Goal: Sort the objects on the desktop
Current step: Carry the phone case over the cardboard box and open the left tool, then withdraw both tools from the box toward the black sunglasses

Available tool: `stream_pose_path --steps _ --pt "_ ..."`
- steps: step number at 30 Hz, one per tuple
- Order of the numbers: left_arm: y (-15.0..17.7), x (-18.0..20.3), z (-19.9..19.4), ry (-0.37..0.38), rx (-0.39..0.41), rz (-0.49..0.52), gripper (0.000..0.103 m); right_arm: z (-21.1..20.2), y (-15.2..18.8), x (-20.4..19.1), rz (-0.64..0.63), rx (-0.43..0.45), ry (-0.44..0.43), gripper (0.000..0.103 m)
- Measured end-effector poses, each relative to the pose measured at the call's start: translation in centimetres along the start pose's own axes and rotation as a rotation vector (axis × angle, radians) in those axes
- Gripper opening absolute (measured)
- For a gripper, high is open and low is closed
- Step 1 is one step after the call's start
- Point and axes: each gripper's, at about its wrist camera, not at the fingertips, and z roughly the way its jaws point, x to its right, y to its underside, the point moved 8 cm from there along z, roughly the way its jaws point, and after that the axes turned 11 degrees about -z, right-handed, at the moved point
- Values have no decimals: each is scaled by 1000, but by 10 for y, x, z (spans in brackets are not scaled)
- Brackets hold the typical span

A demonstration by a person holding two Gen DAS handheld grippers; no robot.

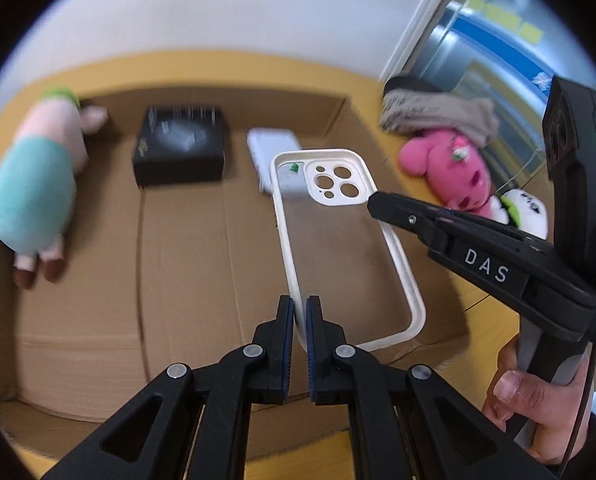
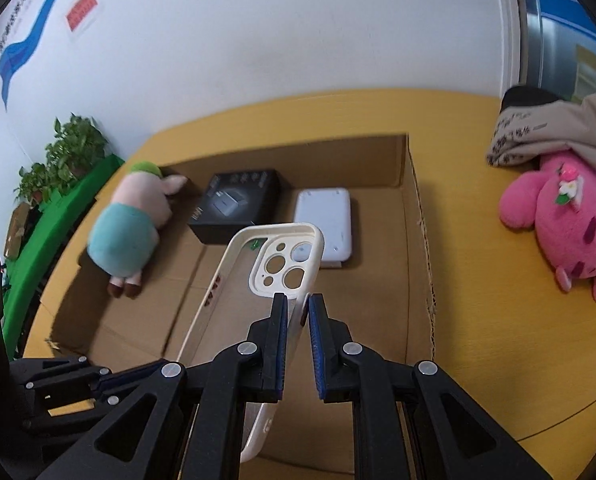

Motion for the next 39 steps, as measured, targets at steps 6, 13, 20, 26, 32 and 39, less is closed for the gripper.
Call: stream_pose_path --steps 6,13,20,26,32,39 --pt "8 -7 39 -33 -108 -53 5 49 20 19 13 -152 33 12" --pt "13 -16 59 -97 -159 -72 6 67 31 19 -63 -233 109 15" --pt "11 -17 15 -124 -49 12 46 15 26 1 -152 -111 136 91" --pt "26 -31 -63 -117 194 79 69 -94 36 -14 -121 125 74 103" --pt "59 -46 -118 -188 370 97 77 -137 79 -64 -196 239 75 103" --pt "86 -60 -145 -232 437 83 77 -136 113 -119 -247 251 77 103"
